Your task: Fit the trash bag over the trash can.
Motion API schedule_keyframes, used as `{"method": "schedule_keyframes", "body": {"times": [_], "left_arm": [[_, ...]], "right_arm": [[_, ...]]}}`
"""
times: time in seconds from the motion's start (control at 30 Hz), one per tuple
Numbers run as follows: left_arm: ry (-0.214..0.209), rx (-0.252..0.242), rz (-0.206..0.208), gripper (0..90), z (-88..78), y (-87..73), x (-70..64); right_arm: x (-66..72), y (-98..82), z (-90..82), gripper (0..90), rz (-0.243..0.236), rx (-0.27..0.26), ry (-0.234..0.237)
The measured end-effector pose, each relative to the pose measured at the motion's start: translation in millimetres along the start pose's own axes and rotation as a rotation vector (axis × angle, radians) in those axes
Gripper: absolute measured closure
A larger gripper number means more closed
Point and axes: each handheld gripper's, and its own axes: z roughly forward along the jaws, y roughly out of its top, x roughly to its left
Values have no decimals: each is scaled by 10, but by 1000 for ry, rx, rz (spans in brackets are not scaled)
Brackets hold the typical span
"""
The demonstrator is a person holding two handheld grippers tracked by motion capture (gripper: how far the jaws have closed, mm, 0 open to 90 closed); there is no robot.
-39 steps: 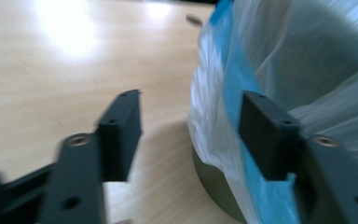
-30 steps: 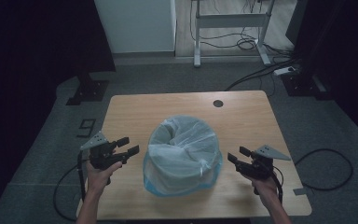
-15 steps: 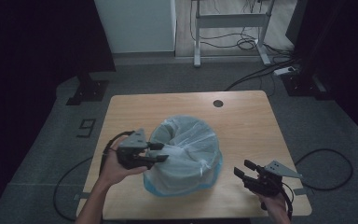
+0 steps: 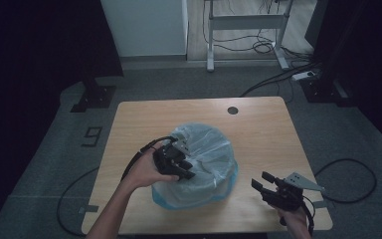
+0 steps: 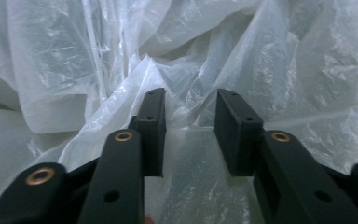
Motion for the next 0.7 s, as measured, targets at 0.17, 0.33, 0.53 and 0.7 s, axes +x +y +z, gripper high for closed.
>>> {"method": "schedule_keyframes", "body": {"times": [0.17,0.33,0.53,0.7], "left_arm": [[-3,-117,6,407,-104,-81,-31],[74,-309,17,315,-348,-304,-179],[188,-444,-60,296,-546,-734,-301],[245,-486,-135,291,-585,-1191,-373]], "right_arm": [[17,1,-5,397,-3,0,3],[8,3,-41,391,-5,-7,-5],[-12,-16,-64,377,0,-8,-25],[-11,-30,-90,368,-4,-8,-35]]}}
